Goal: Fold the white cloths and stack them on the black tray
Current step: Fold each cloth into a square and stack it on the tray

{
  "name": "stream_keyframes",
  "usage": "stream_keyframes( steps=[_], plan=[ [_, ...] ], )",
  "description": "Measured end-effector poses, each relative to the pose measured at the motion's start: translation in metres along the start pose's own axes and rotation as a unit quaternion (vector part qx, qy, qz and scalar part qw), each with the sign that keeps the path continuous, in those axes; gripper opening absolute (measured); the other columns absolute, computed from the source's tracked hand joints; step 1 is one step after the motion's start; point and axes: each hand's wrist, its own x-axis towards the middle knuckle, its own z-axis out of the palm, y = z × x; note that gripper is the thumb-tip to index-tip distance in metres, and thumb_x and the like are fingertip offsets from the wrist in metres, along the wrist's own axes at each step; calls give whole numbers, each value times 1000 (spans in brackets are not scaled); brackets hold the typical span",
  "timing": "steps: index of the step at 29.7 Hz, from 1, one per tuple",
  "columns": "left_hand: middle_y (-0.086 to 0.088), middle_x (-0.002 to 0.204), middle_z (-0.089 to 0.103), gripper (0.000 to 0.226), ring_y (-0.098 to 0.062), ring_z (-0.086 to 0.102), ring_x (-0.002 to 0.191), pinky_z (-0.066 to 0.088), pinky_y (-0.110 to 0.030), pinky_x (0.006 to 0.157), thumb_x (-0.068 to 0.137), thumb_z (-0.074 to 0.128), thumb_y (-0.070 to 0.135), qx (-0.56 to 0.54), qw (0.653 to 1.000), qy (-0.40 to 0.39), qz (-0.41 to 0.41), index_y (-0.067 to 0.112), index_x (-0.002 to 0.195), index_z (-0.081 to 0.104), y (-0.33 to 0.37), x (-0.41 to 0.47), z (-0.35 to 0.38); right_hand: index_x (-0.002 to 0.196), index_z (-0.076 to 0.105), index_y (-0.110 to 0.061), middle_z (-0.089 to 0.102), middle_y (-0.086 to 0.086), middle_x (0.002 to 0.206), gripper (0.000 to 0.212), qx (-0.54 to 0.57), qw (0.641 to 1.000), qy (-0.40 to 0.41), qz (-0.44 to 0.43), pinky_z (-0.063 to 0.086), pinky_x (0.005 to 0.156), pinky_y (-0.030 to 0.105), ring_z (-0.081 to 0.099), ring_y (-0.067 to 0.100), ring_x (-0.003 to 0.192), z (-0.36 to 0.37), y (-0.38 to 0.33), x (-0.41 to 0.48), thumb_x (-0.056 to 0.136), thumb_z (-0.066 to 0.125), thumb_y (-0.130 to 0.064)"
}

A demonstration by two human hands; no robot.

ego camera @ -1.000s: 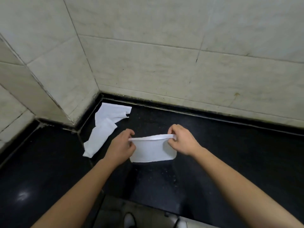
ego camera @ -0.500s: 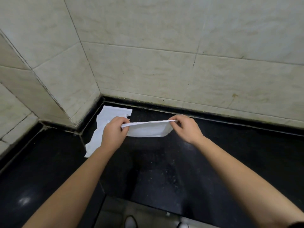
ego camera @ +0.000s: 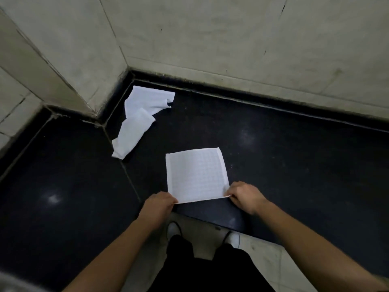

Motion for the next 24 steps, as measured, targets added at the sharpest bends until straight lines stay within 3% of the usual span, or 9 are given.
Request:
stream_keyframes(
  steps=[5,8,10,13,17,21,24],
  plan=[
    [5,84,72,34,-20,69,78,57,-31,63,75,43,28,29,998,-52,26,24,84,76,-3,-12,2,121,68,-27,57,2,122,29,-62,998,-5,-22,43,91,33,52,23,114,7,-1,-8,100,48,-25],
    [4,101,72,29,-20,66,96,54,-33,80,88,49,25,-5,997,-72,-9,23,100,75,1,-7,-5,121,67,-29,57,1,123,29,-55,997,-43,-25,44,92,34,52,23,116,0,-2,-4,99,49,-23],
    [5,111,68,24,-16,60,105,49,-32,90,96,54,26,-39,994,-92,-52,24,112,72,0,0,-10,116,68,-29,58,-2,116,26,-11,998,-56,-3,46,88,33,55,21,111,-9,0,1,97,51,-25],
    [5,107,69,21,-12,63,98,50,-29,88,95,61,24,-130,979,-65,-142,23,112,72,-7,14,-18,109,69,-30,61,-10,98,18,125,989,-13,76,47,80,25,61,14,96,-20,7,11,94,60,-25],
    [-1,93,71,16,-13,66,88,53,-30,84,88,70,15,-299,908,11,-293,18,104,72,-17,43,-28,93,73,-21,72,-8,91,6,323,930,66,163,55,83,25,68,11,90,-33,13,33,88,71,-22],
    [-4,91,70,8,-20,65,86,55,-35,79,86,73,12,-404,831,85,-372,18,91,69,-25,74,-34,90,71,-25,72,-7,94,3,396,890,117,190,51,79,19,67,7,90,-46,16,60,88,73,-27],
    [-4,93,70,6,-15,63,83,52,-30,76,87,71,13,-419,809,117,-395,14,93,70,-31,95,-33,94,71,-23,71,-5,96,7,422,869,147,214,51,79,21,66,10,90,-50,16,82,90,71,-29]
  ],
)
